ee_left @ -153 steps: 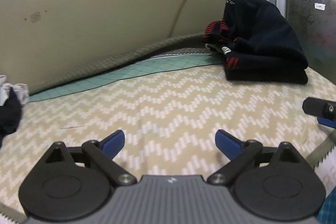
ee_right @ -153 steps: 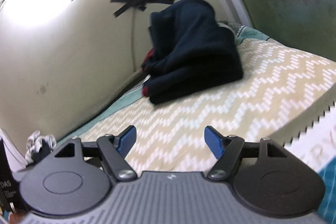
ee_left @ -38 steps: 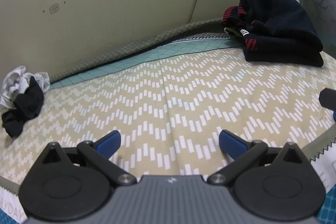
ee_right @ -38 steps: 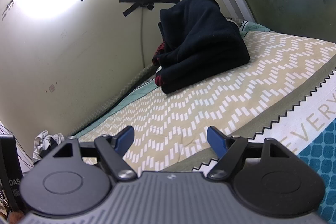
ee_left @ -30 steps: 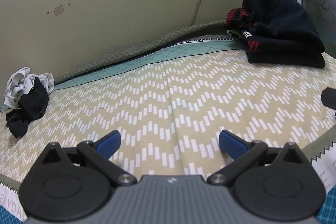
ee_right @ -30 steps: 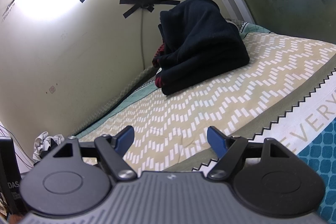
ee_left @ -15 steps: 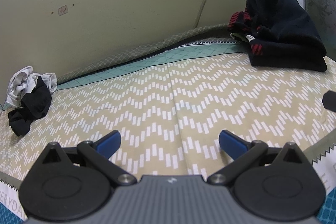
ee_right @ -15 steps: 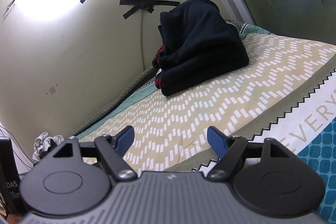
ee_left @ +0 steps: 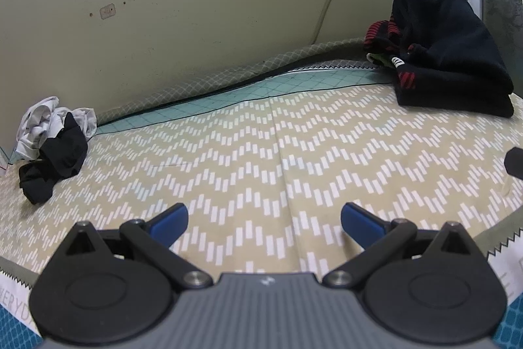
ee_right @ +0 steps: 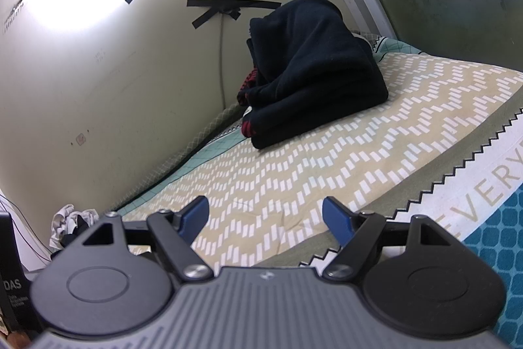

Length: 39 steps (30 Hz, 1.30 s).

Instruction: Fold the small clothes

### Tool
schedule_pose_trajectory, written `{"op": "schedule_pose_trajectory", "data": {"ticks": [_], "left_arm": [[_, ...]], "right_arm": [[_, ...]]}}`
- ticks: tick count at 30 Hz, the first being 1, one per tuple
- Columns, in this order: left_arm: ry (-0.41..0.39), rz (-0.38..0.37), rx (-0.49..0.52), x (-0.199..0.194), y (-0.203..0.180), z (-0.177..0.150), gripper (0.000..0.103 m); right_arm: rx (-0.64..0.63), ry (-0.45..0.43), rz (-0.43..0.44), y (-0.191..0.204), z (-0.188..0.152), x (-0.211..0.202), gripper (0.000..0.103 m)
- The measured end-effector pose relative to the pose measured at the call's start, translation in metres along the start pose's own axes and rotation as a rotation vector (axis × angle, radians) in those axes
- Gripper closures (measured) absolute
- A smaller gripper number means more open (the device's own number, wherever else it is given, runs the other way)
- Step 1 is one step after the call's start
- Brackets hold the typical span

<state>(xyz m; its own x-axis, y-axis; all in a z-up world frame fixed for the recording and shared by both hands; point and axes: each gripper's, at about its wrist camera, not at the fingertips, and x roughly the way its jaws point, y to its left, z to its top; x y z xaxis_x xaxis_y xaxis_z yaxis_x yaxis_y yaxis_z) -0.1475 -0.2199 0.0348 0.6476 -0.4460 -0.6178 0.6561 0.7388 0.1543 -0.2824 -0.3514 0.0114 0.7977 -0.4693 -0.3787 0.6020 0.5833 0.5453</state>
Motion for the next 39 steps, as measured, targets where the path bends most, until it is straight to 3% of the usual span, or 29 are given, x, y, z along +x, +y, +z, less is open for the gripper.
{"op": "schedule_pose_trajectory", "data": {"ticks": [24, 39], "left_arm": [[-0.031, 0.013, -0.024, -0.0033, 0.0068, 0.0021, 0.000], [-0.008, 0.030, -0.010, 0.0015, 0.0051, 0.0009, 0.000]], "right_arm": [[-0.005, 0.003, 0.000, -0.0004, 0.0003, 0.0012, 0.032], [-0.015, 0.017, 0.002, -0.0019, 0.0026, 0.0061, 0.032]]}}
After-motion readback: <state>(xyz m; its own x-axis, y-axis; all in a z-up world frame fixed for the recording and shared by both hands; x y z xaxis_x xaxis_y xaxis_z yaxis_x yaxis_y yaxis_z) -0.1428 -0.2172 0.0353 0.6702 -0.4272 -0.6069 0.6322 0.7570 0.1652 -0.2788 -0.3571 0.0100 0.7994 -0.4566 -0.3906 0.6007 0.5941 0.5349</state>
